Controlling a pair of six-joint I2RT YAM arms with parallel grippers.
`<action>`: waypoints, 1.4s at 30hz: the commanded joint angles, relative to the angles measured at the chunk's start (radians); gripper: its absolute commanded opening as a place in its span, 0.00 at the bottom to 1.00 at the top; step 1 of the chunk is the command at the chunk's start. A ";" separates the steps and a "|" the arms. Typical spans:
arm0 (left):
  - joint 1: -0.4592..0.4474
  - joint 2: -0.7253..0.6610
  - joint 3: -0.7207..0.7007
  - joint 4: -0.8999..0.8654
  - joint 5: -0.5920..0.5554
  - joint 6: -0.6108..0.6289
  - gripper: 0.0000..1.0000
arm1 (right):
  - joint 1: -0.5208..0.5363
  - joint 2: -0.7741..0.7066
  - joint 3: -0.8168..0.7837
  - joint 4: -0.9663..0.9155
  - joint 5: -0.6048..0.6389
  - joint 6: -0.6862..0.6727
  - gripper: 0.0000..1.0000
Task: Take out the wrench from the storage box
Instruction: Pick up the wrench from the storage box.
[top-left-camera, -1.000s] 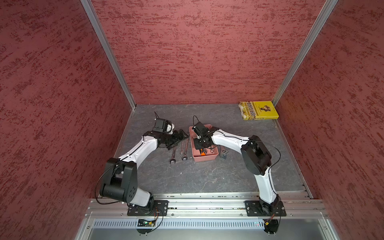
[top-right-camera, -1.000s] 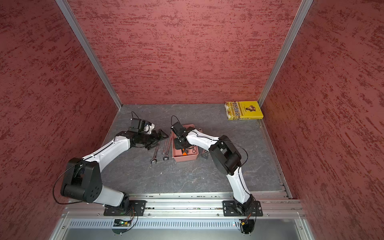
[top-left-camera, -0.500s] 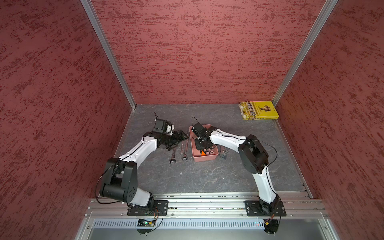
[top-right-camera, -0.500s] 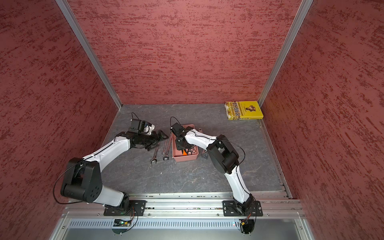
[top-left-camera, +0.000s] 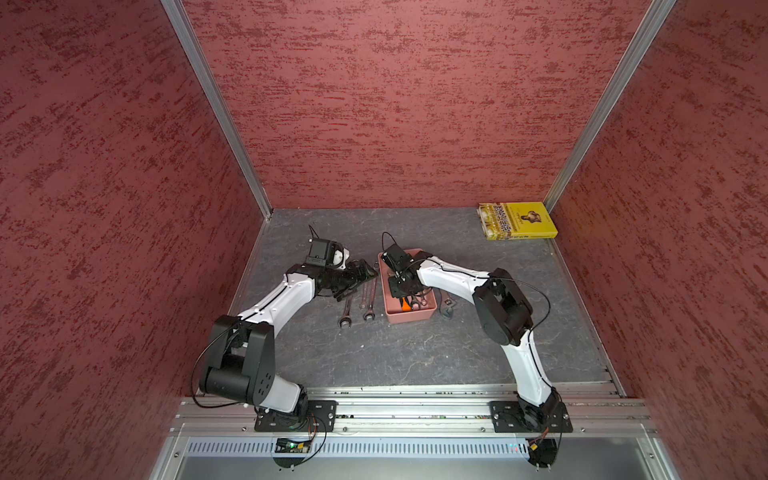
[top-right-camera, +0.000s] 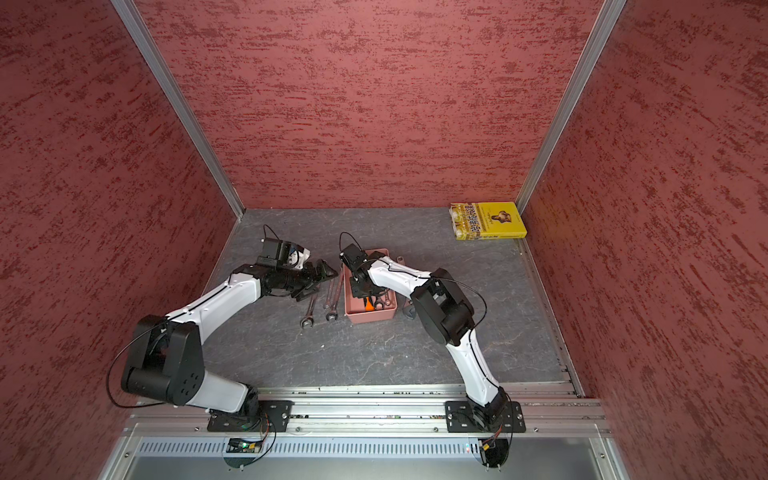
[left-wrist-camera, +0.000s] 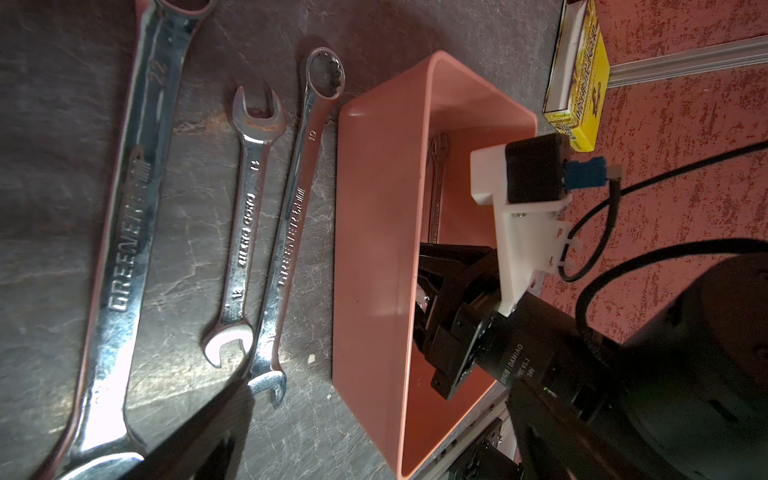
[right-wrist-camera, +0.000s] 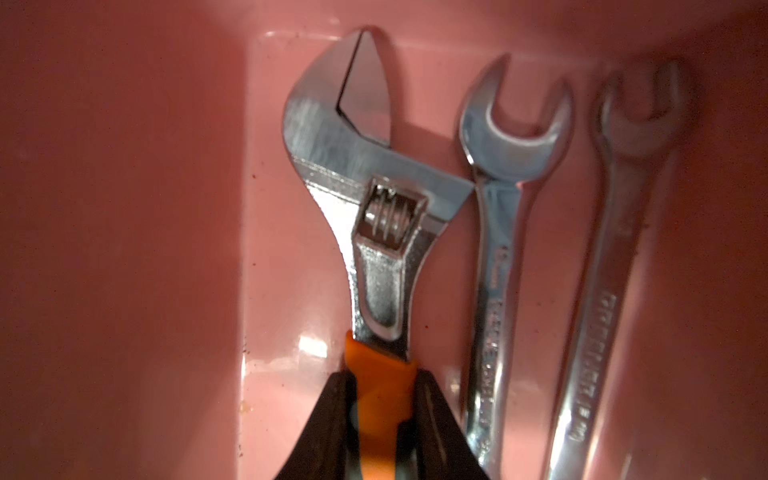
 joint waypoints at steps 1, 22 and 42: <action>-0.007 -0.008 -0.008 0.017 0.008 -0.003 1.00 | -0.005 0.036 -0.007 -0.016 -0.011 0.021 0.06; -0.034 0.051 0.028 0.057 0.016 -0.018 1.00 | -0.005 -0.261 0.032 -0.084 0.101 0.068 0.00; -0.127 0.101 0.097 0.073 -0.013 -0.069 1.00 | -0.421 -0.529 -0.426 0.037 -0.076 -0.270 0.00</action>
